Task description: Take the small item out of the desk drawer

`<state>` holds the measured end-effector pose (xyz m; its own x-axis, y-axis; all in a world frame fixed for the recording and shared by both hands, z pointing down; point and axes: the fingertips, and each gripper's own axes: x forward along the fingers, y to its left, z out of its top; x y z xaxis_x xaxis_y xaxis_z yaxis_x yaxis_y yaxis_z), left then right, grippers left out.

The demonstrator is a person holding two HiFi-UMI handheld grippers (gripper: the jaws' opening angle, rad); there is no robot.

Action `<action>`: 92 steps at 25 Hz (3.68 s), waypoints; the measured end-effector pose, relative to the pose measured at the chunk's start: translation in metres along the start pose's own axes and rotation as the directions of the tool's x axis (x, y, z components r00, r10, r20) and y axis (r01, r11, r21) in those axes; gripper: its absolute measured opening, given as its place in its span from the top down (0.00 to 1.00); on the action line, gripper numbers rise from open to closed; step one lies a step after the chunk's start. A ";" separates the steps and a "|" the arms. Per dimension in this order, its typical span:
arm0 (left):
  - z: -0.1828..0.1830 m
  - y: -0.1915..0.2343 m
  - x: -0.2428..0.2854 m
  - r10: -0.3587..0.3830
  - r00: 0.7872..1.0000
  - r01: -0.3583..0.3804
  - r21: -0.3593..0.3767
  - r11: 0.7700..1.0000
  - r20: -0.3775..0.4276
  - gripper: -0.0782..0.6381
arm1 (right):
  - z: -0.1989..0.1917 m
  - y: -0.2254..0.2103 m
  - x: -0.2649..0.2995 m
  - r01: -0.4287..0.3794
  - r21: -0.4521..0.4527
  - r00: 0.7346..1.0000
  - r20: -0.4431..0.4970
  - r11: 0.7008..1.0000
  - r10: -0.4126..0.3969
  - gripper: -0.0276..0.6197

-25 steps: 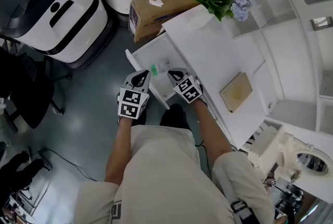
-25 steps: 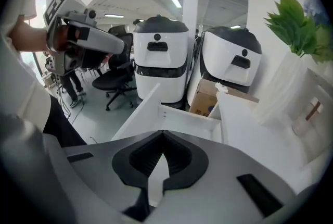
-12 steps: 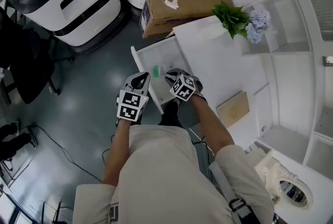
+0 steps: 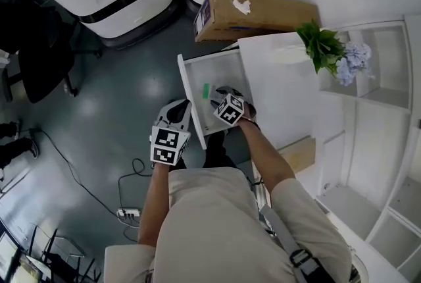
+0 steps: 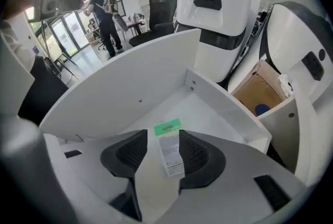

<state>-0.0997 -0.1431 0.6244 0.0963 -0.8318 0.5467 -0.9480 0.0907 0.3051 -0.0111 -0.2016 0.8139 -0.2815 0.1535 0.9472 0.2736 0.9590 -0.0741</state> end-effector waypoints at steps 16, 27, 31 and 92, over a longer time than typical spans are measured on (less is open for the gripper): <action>-0.034 0.050 -0.029 0.163 0.987 -0.163 -0.111 0.980 -0.003 0.87 | -0.040 -0.020 0.089 -0.053 -0.277 0.983 -0.184 0.959 0.001 0.40; -0.059 0.063 -0.034 0.171 0.985 -0.174 -0.139 0.975 -0.033 0.87 | -0.053 -0.025 0.108 -0.100 -0.268 0.967 -0.252 0.958 0.031 0.37; -0.063 0.065 -0.034 0.169 0.985 -0.173 -0.142 0.975 -0.037 0.87 | -0.050 -0.026 0.106 -0.082 -0.242 0.971 -0.236 0.967 0.024 0.39; 0.021 -0.017 0.004 -0.312 0.936 0.350 0.318 0.881 -0.164 0.87 | 0.030 0.012 -0.187 0.195 0.866 0.666 0.228 0.460 -0.711 0.39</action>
<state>-0.0894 -0.1593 0.6048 0.4358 -0.7169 0.5441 -0.8982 -0.3848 0.2124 0.0170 -0.2116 0.6261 -0.5916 -0.5248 0.6120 -0.7254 0.6778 -0.1199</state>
